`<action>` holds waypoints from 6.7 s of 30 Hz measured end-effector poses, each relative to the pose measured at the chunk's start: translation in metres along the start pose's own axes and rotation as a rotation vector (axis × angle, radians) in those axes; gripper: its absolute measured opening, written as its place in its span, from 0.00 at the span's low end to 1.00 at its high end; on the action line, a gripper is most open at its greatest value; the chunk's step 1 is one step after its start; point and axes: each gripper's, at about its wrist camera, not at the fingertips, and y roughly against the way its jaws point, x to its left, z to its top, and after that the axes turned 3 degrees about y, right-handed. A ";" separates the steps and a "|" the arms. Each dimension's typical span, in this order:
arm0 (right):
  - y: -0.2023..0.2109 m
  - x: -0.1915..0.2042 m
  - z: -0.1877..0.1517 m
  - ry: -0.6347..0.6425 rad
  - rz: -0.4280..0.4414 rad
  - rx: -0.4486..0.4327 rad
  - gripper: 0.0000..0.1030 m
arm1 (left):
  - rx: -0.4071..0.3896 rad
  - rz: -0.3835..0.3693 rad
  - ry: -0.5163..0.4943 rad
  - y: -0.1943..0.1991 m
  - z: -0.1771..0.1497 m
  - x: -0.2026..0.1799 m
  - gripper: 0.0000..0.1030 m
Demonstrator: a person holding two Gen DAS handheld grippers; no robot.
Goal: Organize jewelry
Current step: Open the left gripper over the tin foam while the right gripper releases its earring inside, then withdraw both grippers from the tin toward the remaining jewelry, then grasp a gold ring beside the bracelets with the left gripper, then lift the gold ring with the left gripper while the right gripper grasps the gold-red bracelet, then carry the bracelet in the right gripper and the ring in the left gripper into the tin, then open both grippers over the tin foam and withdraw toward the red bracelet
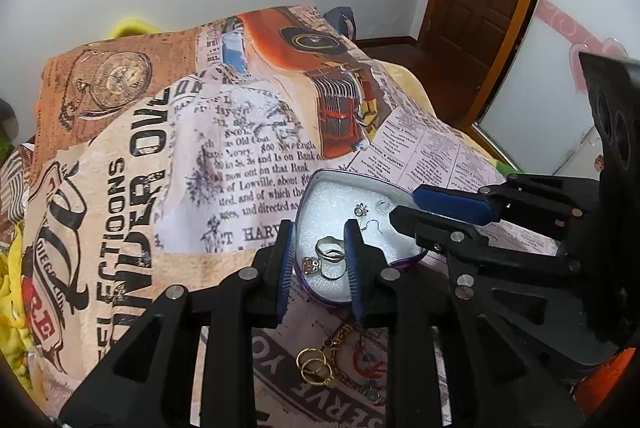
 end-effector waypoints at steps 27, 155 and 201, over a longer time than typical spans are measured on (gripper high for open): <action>0.053 0.019 -0.020 0.012 -0.064 -0.034 0.39 | -0.043 0.075 0.041 0.080 -0.037 0.008 0.37; 0.015 -0.009 0.009 -0.059 -0.031 -0.087 0.08 | -0.042 -0.006 0.009 0.009 -0.002 -0.004 0.05; 0.050 0.012 0.007 0.013 -0.057 -0.076 0.37 | -0.069 0.018 -0.016 0.056 -0.004 -0.015 0.23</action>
